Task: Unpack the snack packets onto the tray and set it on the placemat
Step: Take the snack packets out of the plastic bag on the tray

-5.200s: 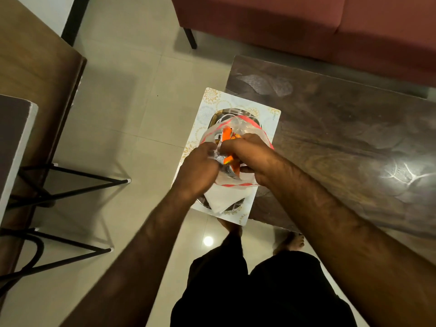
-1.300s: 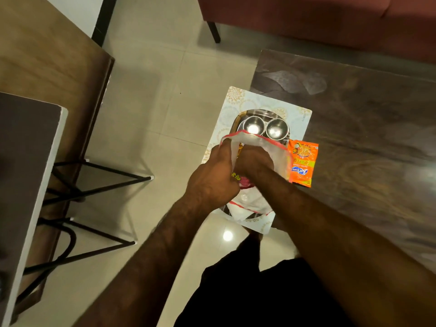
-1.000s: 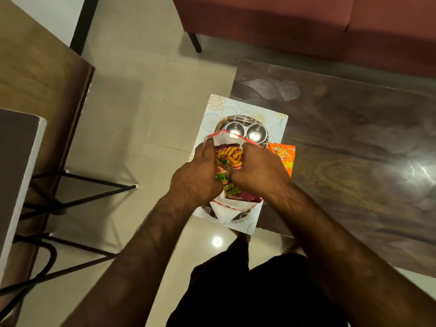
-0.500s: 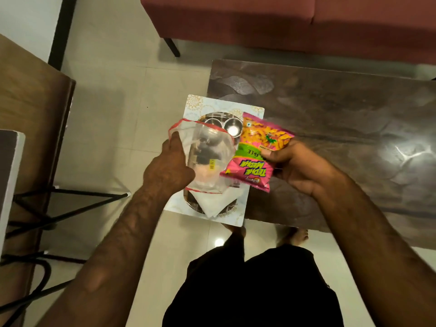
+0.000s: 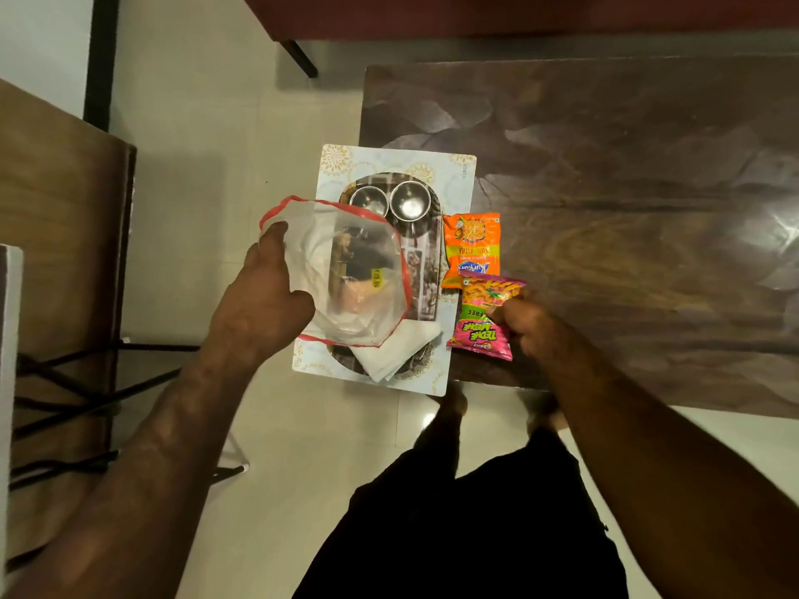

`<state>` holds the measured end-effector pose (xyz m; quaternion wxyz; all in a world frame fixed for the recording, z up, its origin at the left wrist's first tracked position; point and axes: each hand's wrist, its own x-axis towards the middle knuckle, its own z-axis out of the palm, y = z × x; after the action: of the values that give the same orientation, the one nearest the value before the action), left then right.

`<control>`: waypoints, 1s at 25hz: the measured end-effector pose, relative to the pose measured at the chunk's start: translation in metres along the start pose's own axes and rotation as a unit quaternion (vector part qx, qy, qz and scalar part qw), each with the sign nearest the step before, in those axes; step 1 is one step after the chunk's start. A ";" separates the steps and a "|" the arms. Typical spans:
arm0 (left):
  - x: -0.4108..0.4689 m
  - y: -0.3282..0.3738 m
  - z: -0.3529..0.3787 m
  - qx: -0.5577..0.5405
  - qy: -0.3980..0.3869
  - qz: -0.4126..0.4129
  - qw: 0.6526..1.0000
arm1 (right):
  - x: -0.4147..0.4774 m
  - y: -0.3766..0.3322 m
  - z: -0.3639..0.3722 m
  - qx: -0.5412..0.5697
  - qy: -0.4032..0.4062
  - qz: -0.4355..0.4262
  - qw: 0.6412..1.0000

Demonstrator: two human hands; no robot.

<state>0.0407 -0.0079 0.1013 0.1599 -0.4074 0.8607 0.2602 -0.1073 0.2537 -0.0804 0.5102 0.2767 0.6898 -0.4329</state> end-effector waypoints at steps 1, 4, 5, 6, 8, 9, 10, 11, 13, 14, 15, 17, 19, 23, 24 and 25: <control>0.000 0.000 0.002 -0.001 0.004 0.006 1.000 | 0.009 0.003 0.006 -0.020 -0.002 -0.011 1.000; 0.002 0.003 0.004 -0.006 0.011 0.018 1.000 | 0.028 0.007 0.019 -0.074 0.022 -0.053 0.996; 0.002 0.004 0.005 -0.007 0.010 0.021 1.000 | 0.031 0.008 0.022 -0.097 0.033 -0.067 0.992; 0.001 0.004 0.005 -0.008 0.008 0.025 1.000 | 0.034 0.009 0.023 -0.119 0.036 -0.078 0.989; 0.000 0.004 0.006 -0.008 0.002 0.028 1.000 | 0.036 0.010 0.025 -0.143 0.030 -0.091 0.985; 0.001 0.004 0.005 -0.008 0.002 0.027 1.000 | 0.036 0.011 0.025 -0.152 0.032 -0.095 0.983; 0.002 0.004 0.004 -0.011 0.001 0.025 1.000 | 0.032 0.010 0.024 -0.168 0.040 -0.102 0.980; 0.002 0.005 0.002 -0.017 -0.002 0.021 1.000 | 0.028 0.009 0.022 -0.193 0.057 -0.113 0.973; 0.000 0.009 -0.002 -0.041 -0.015 0.015 0.999 | 0.014 0.003 0.015 -0.261 0.093 -0.136 0.951; -0.001 0.012 -0.004 -0.070 -0.023 0.015 0.997 | 0.003 -0.001 0.013 -0.269 0.101 -0.153 0.945; -0.004 0.016 -0.006 -0.110 -0.028 0.014 0.993 | -0.008 -0.006 0.012 -0.263 0.100 -0.181 0.942; -0.006 0.022 -0.010 -0.192 -0.019 0.003 0.981 | -0.031 -0.018 0.013 -0.261 0.103 -0.260 0.924; -0.005 0.028 -0.019 -0.244 -0.002 -0.002 0.970 | -0.060 -0.034 0.018 -0.263 0.070 -0.325 0.906; -0.004 0.037 -0.043 -0.399 0.011 -0.015 0.917 | -0.110 -0.063 0.029 -0.134 -0.174 -0.277 0.935; -0.005 0.040 -0.045 -0.435 0.003 -0.025 0.900 | -0.119 -0.068 0.031 -0.088 -0.226 -0.260 0.935; -0.006 0.044 -0.046 -0.462 -0.002 -0.037 0.886 | -0.128 -0.072 0.034 -0.050 -0.262 -0.250 0.931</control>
<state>0.0065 -0.0073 0.1558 -0.0347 -0.4660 0.6273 0.6229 -0.1090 0.1975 0.0599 0.5612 -0.0535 0.5992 -0.5684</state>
